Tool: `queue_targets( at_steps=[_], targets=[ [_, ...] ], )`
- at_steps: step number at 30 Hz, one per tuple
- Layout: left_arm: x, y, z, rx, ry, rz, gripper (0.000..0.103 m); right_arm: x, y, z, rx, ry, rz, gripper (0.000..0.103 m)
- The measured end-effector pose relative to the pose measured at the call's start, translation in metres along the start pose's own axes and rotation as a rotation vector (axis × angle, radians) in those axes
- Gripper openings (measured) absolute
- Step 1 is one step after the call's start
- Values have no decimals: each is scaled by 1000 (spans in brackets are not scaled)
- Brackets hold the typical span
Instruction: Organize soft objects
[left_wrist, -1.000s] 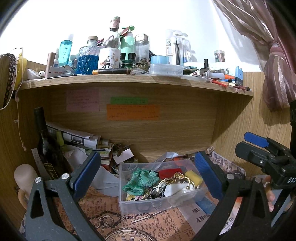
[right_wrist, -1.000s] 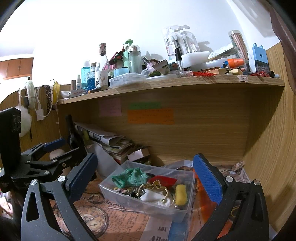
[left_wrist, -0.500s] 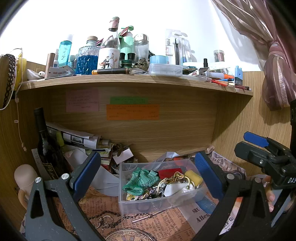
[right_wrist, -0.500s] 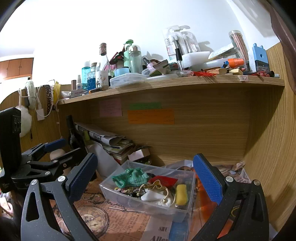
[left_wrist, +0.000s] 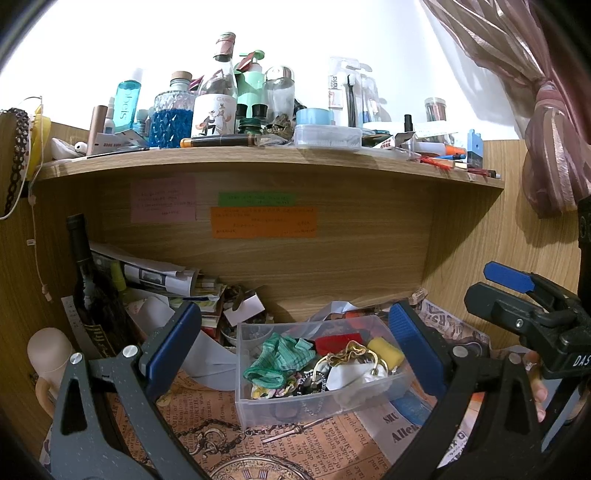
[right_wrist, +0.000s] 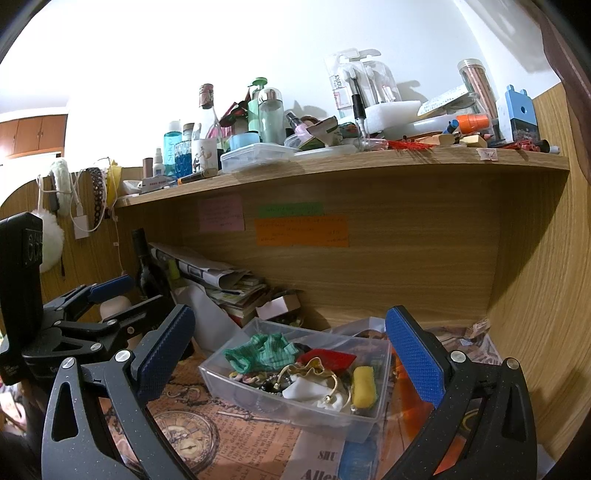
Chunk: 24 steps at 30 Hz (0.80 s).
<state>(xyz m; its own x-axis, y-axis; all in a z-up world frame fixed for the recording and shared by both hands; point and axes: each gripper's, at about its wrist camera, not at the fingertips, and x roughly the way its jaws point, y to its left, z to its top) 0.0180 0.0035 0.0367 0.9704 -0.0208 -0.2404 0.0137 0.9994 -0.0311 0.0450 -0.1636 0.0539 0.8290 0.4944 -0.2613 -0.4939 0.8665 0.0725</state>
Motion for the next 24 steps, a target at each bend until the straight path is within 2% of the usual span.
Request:
queue_targets(
  at_steps=[24],
  targets=[
    [4, 9, -1, 2, 8, -33, 103, 10, 2, -5, -5, 24, 7, 103]
  ],
)
